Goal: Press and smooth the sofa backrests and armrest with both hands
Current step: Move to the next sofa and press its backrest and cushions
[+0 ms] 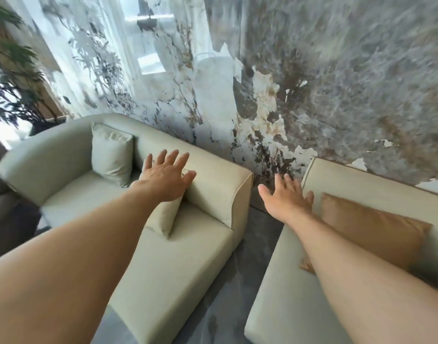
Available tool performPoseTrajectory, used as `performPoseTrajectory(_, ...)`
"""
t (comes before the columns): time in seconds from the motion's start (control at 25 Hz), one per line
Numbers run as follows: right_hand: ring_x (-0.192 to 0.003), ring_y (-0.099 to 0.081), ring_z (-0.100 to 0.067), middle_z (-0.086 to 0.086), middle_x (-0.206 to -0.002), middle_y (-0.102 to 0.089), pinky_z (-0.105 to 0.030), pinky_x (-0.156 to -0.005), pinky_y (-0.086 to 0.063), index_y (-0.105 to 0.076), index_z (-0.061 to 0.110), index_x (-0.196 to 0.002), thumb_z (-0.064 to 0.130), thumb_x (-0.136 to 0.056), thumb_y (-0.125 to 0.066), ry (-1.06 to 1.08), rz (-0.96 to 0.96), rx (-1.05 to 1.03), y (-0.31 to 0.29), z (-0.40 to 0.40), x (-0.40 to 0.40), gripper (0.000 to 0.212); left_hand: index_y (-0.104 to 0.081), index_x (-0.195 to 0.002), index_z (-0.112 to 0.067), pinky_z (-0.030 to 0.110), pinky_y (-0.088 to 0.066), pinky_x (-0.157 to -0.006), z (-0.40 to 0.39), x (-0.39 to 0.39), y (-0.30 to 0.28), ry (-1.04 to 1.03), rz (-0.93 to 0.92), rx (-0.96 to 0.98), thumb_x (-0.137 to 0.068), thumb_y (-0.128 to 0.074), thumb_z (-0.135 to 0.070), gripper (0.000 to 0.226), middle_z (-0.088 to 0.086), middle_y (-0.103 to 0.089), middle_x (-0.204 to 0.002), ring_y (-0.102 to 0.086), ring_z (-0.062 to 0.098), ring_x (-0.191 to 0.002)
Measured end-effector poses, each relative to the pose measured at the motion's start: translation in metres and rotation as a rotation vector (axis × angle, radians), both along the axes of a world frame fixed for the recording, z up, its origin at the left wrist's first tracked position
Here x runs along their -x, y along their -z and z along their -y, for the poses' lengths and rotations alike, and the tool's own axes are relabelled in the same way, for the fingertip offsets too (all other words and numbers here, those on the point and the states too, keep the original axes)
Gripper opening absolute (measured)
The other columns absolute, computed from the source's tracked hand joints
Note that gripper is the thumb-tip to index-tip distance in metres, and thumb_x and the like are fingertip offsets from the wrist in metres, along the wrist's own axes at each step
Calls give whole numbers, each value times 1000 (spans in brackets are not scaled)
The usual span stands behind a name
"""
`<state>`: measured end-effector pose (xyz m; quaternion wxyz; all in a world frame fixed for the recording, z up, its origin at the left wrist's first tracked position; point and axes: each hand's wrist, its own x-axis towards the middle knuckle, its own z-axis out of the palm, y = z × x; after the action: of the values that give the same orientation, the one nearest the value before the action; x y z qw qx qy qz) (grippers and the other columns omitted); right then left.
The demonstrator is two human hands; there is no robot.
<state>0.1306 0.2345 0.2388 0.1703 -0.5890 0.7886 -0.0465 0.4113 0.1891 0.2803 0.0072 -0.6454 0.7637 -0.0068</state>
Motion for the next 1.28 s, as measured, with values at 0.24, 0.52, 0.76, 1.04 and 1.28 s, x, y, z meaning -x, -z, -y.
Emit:
performPoseTrajectory(0.24, -148, 7, -22, 1, -163, 3, -54, -115, 4, -3, 26, -154, 65, -92, -13, -9, -47, 12, 3, 13, -50, 74, -5, -153, -33, 50, 5, -118, 13, -60, 7, -24, 10, 1, -93, -15, -64, 69, -2, -4, -164, 3, 23, -149)
performPoseTrajectory(0.52, -148, 8, -22, 1, -163, 4, -55, -115, 5, -3, 26, -154, 63, -93, -15, 139, -107, 7, 25, 70, -140, 72, -3, -153, -32, 50, 6, -118, 110, -140, 46, 135, -42, -15, -93, -14, -63, 69, -2, -2, -164, 6, 23, -149)
performPoseTrajectory(0.76, -148, 7, -21, 1, -163, 6, -55, -115, 3, -1, 26, -154, 62, -93, -14, 244, -184, -6, 31, 134, -248, 71, 0, -154, -30, 50, 6, -118, 214, -233, 63, 285, -41, -17, -95, -12, -61, 68, 1, 2, -164, 8, 25, -149)
performPoseTrajectory(1.04, -148, 9, -19, 3, -163, 6, -53, -115, 6, 1, 27, -154, 62, -93, -15, 327, -184, 16, 50, 181, -291, 71, 0, -154, -29, 49, 8, -119, 293, -241, 76, 431, -80, 21, -95, -12, -59, 67, 1, 5, -164, 11, 24, -149)
performPoseTrajectory(1.28, -148, 7, -16, 4, -163, 2, -53, -116, 4, -5, 28, -153, 65, -92, -15, 378, -254, 81, 101, 229, -257, 72, 3, -153, -29, 48, 11, -117, 354, -194, 137, 528, -64, 44, -94, -7, -59, 67, 0, 7, -163, 13, 24, -149)
